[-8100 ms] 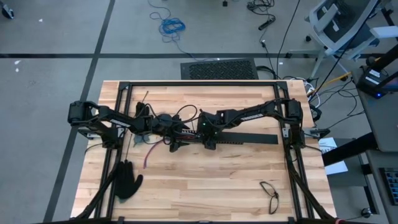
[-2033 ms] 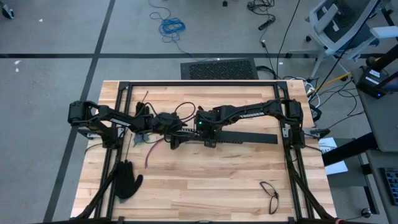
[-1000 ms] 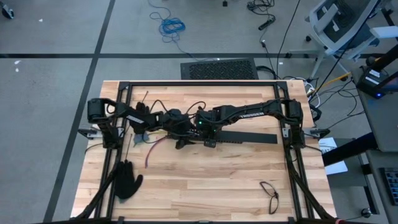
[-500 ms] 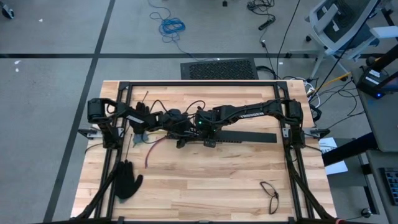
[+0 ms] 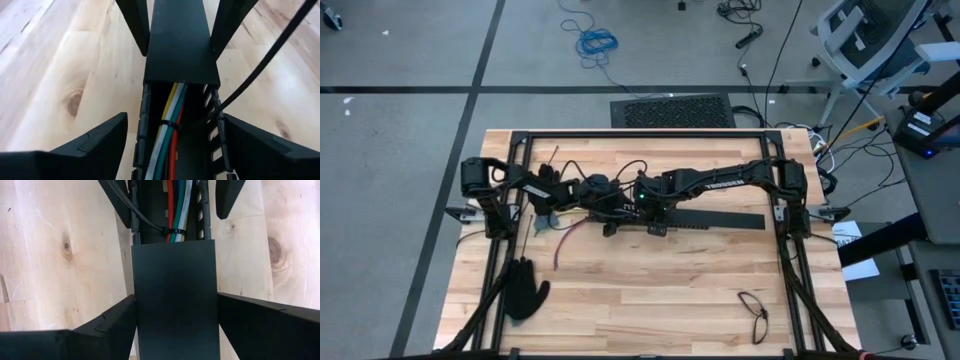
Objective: Ziptie cables
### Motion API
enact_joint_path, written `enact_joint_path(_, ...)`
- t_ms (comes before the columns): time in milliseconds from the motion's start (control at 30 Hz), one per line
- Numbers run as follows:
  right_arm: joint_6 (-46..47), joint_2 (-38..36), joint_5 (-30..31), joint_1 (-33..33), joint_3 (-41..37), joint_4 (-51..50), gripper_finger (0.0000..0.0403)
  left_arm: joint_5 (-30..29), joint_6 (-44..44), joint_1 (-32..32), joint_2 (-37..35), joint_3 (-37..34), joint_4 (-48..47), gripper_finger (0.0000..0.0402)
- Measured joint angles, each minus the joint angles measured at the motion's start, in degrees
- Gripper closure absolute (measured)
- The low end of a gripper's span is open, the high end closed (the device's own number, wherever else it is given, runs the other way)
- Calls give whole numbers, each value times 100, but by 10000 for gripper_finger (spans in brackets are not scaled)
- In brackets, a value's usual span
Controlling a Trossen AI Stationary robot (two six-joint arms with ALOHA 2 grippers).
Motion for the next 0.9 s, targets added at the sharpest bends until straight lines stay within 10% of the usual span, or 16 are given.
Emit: enact_joint_path(900, 1, 0, 11, -7, 0, 212, 156, -24, -255, -3, 64, -4, 155, 164)
